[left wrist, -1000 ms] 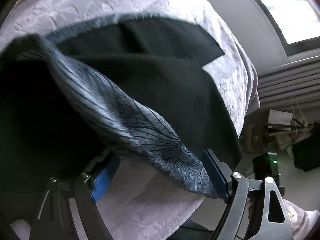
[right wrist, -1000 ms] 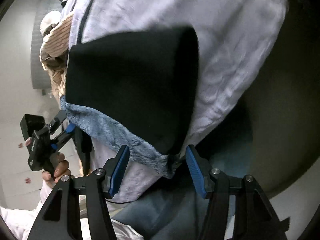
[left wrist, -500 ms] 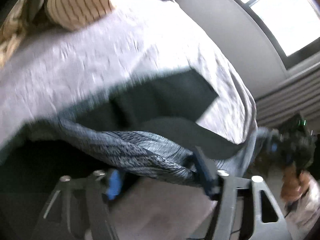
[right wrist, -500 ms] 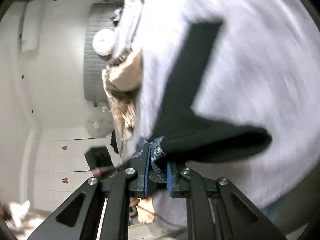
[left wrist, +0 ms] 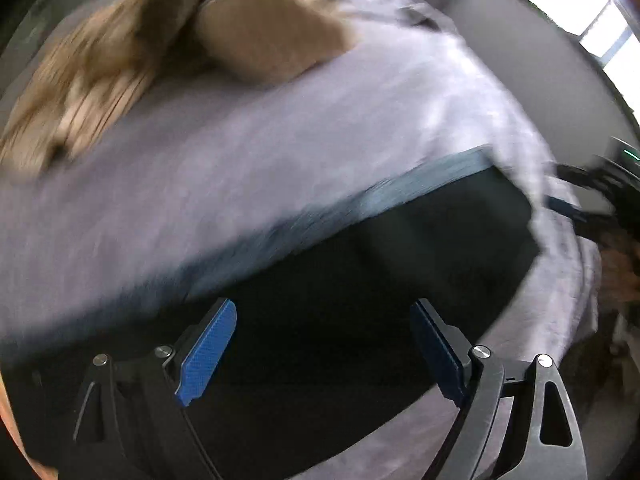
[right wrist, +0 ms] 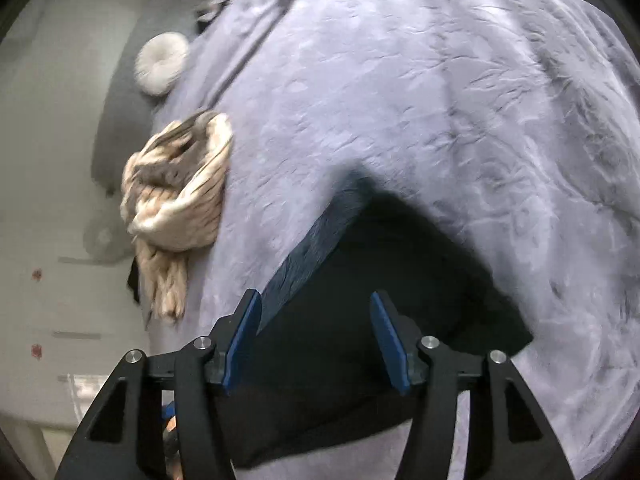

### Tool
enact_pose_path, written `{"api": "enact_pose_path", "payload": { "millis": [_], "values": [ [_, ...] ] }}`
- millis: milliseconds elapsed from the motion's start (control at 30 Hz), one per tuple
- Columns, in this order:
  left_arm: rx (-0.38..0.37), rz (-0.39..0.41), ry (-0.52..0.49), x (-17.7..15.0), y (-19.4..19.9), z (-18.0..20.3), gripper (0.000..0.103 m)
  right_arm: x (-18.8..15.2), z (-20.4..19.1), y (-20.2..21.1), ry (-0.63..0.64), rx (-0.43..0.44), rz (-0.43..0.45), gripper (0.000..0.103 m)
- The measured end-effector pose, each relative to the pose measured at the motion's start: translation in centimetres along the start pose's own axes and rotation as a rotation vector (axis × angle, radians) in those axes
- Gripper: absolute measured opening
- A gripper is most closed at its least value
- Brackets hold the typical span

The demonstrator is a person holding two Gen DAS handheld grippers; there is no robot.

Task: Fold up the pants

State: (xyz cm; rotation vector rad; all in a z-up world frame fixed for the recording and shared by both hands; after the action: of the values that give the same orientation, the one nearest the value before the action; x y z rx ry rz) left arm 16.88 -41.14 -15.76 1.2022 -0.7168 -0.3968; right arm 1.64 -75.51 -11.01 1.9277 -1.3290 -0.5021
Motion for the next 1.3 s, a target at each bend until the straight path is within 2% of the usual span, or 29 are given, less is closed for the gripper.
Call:
{"api": "enact_pose_path", "payload": {
  "millis": [133, 200, 267, 300, 333, 400, 500, 567, 633, 700, 733, 833, 967, 1000, 1033, 1133, 1167, 1233, 1267, 1300],
  "values": [
    [0.041, -0.072, 0.156, -4.6, -2.0, -3.6, 0.089, -4.6, 2.4, -0.4, -0.020, 0.005, -0.069, 0.061],
    [0.064, -0.088, 0.182, -5.7, -2.5, -4.5, 0.089, -6.6, 3.9, -2.5, -0.052, 0.011, -0.124, 0.061],
    [0.094, -0.094, 0.183, -6.2, -2.9, -5.1, 0.089, -7.0, 4.0, -4.7, -0.080, 0.045, -0.134, 0.061],
    [0.101, -0.100, 0.184, -6.3, -3.2, -5.3, 0.089, -6.9, 3.7, -5.9, -0.098, 0.080, -0.127, 0.058],
    [0.105, -0.104, 0.184, -6.4, -3.3, -5.4, 0.089, -6.8, 3.5, -6.8, -0.107, 0.091, -0.124, 0.045],
    [0.106, -0.106, 0.171, -6.4, -3.0, -5.2, 0.089, -6.9, 3.1, -8.3, -0.139, 0.079, -0.147, 0.008],
    [0.075, -0.071, 0.133, -6.3, -1.4, -4.5, 0.089, -8.1, 1.8, -5.6, -0.099, 0.140, -0.143, 0.008],
    [0.064, -0.089, 0.114, -7.1, -1.6, -4.1, 0.089, -9.5, 3.0, -4.2, -0.046, 0.072, -0.162, 0.008],
    [0.090, -0.138, 0.107, -8.2, -2.7, -4.4, 0.089, -10.1, 5.2, -5.2, -0.004, -0.016, -0.200, 0.013],
    [0.113, -0.175, 0.111, -9.0, -3.3, -4.5, 0.089, -10.2, 6.5, -6.0, -0.043, 0.002, -0.237, 0.015],
    [0.106, -0.160, 0.114, -8.9, -3.0, -4.3, 0.089, -10.1, 6.5, -5.7, -0.069, 0.018, -0.236, 0.021],
    [0.089, -0.123, 0.110, -7.7, -1.9, -3.5, 0.089, -9.0, 6.3, -2.2, -0.004, -0.028, -0.144, 0.037],
    [0.075, -0.059, 0.104, -4.3, -1.9, -1.7, 0.089, -5.4, 8.8, 1.5, -0.024, -0.118, 0.005, 0.038],
    [0.070, -0.046, 0.107, -3.1, -2.4, -1.3, 0.089, -4.5, 9.4, 2.0, -0.038, -0.124, 0.024, 0.036],
    [0.071, -0.035, 0.110, -2.0, -3.1, -0.7, 0.089, -3.2, 10.0, 2.0, -0.049, -0.154, 0.045, 0.030],
    [0.130, -0.066, 0.114, -0.4, -6.8, -0.1, 0.089, -1.7, 11.8, 0.2, -0.027, -0.295, 0.029, 0.023],
    [0.163, -0.099, 0.110, -0.6, -8.1, -0.1, 0.091, -1.6, 12.4, -0.2, -0.013, -0.324, 0.022, 0.023],
    [0.181, -0.094, 0.105, -0.6, -8.3, 0.0, 0.092, -1.7, 12.4, 0.0, -0.003, -0.331, 0.045, 0.025],
    [0.175, -0.092, 0.093, -0.9, -7.5, 0.2, 0.092, -1.8, 12.3, 0.7, -0.010, -0.348, 0.060, 0.029],
    [0.176, -0.095, 0.086, -1.4, -6.7, 0.2, 0.092, -1.9, 12.4, 1.1, -0.013, -0.379, 0.068, 0.041]
  ]
}}
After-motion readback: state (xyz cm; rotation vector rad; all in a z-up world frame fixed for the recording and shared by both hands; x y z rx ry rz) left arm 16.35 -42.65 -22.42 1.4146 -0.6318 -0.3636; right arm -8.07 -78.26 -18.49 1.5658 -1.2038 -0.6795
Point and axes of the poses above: each gripper's, at about its wrist camera, not at the fingertips, and y roughly against the way its jaws point, z to its right, x to its top, the point moved 10 cm from there along -y, roughly the way its jaws point, and after that the axes turned 6 degrees about -y, right-handed, at the moved point
